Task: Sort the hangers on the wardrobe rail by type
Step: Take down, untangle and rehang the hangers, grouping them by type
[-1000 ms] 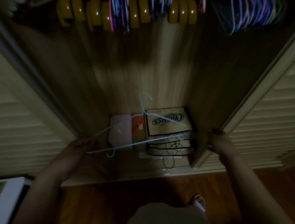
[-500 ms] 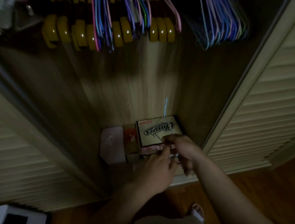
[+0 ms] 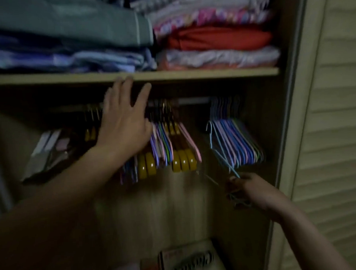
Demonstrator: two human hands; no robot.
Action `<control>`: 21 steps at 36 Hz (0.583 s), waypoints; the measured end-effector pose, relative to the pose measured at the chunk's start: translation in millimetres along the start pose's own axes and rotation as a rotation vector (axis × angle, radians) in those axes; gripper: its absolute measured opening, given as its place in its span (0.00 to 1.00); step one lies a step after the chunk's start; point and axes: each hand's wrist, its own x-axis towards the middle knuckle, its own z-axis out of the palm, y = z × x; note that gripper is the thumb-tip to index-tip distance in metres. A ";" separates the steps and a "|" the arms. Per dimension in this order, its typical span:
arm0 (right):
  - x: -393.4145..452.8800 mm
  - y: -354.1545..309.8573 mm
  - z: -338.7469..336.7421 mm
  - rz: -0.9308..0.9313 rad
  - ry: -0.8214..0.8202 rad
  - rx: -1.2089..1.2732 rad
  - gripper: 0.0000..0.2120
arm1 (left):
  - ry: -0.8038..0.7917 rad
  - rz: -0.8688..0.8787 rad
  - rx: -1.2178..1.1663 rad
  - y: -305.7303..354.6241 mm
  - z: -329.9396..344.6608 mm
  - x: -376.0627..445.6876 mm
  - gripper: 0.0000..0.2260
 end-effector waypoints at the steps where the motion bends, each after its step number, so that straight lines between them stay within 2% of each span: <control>1: 3.1 -3.5 -1.6 -0.029 0.009 -0.042 0.12 | 0.008 -0.004 0.056 -6.6 -1.0 11.1 0.39; 7: 32.5 -26.3 -9.9 -0.165 0.074 -0.217 0.14 | -0.036 -0.104 0.196 -50.6 1.0 53.4 0.46; 14: 94.4 -60.1 -3.8 -0.305 0.252 -0.390 0.15 | -0.060 -0.101 0.308 -53.7 14.4 54.1 0.46; 18: 120.1 -67.7 3.4 -0.292 0.281 -0.522 0.13 | -0.050 -0.084 0.323 -55.3 14.6 49.6 0.46; 21: 126.1 -60.6 4.8 -0.264 0.291 -0.714 0.07 | -0.050 -0.047 0.350 -59.1 11.7 45.5 0.45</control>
